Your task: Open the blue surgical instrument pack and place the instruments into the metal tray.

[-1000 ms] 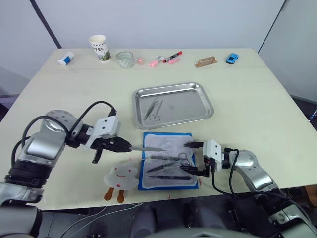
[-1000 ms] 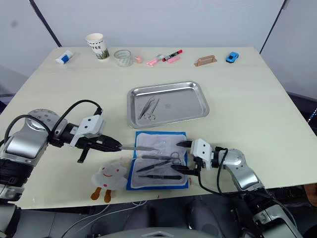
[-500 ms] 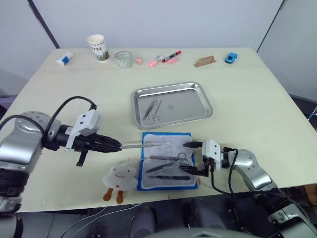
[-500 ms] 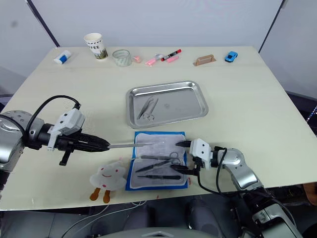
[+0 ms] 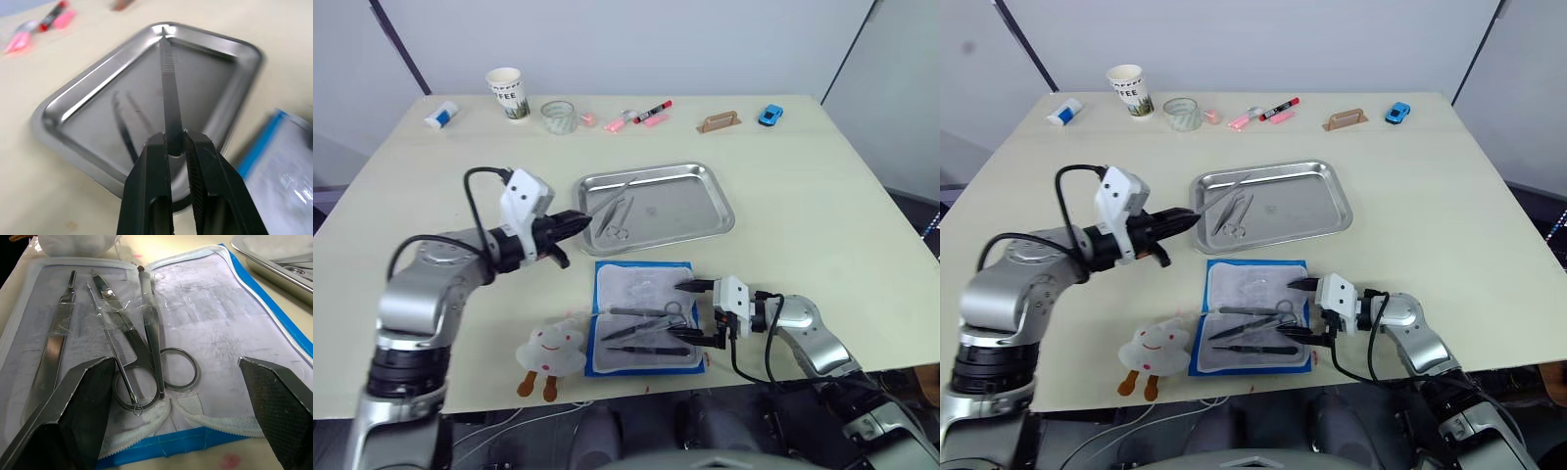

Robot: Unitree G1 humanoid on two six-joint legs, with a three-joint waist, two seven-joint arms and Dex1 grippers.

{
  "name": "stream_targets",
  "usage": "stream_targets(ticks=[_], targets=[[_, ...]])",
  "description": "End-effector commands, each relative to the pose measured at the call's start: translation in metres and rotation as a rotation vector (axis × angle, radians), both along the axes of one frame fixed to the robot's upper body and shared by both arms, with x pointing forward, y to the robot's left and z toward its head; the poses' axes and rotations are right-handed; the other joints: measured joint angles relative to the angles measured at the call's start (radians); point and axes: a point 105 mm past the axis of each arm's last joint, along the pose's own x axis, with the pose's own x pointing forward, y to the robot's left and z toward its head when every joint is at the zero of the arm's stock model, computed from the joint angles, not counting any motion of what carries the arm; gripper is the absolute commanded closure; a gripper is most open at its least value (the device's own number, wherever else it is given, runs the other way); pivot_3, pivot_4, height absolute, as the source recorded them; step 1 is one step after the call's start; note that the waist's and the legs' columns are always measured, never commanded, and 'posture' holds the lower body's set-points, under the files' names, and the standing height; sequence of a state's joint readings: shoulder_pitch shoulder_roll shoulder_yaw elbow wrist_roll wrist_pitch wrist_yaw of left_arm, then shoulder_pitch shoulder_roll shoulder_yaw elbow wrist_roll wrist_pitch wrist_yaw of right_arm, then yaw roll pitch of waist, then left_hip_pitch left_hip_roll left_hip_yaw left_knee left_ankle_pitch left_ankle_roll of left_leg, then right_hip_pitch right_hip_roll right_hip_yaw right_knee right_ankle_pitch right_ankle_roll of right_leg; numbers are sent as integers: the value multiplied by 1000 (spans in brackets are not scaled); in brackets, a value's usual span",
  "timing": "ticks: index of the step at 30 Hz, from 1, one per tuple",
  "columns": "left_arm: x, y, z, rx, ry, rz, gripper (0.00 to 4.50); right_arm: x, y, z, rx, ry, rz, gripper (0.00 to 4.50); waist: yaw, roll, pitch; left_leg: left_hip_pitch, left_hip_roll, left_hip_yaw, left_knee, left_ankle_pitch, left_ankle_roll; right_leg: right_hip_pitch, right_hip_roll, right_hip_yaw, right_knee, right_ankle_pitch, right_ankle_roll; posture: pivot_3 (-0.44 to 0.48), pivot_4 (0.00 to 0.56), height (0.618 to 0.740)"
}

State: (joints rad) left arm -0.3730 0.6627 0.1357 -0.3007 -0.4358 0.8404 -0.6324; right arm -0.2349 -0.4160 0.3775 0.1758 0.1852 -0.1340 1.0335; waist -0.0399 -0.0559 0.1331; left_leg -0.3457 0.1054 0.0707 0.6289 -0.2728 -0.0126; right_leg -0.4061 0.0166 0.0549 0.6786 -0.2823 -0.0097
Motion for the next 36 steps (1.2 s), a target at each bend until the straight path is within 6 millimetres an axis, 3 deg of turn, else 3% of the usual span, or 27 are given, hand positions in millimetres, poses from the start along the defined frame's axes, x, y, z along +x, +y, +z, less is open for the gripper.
stream_targets(ticks=[1, 4, 8, 16, 36], targets=[[12, -12, 11, -23, -61, 120, 4459, -12, -30, -67, -226, 202, -99, 111, -2, 0, 0, 0, 0, 0, 0, 0, 0, 0, 0, 0, 0, 2, 3, 0, 150, 725], [22, -41, 1, -69, -50, 138, 4459, -11, -30, -67, -226, 201, -102, 111, 1, 0, -1, 0, -1, 0, 0, 0, 0, 1, 0, 0, 0, 2, 3, 0, 150, 725], [29, -60, -13, -84, -5, 172, 4459, -9, -31, -66, -226, 197, -111, 111, -4, -4, -3, 1, -1, -1, 0, 0, 0, 3, 0, 0, 0, 2, 3, 0, 150, 725], [37, -55, -31, -46, 31, 250, 4459, -8, -32, -66, -219, 203, -126, 111, -3, -3, -4, 1, -1, -1, 0, 0, 0, 3, 0, 0, 0, 2, 2, 0, 150, 725], [44, -82, -57, -70, 85, 270, 4459, -10, -39, -64, -225, 224, -116, 111, 1, -3, -4, 1, -2, -2, 0, 0, 0, 4, -1, -1, -1, 3, 3, 0, 150, 725]])
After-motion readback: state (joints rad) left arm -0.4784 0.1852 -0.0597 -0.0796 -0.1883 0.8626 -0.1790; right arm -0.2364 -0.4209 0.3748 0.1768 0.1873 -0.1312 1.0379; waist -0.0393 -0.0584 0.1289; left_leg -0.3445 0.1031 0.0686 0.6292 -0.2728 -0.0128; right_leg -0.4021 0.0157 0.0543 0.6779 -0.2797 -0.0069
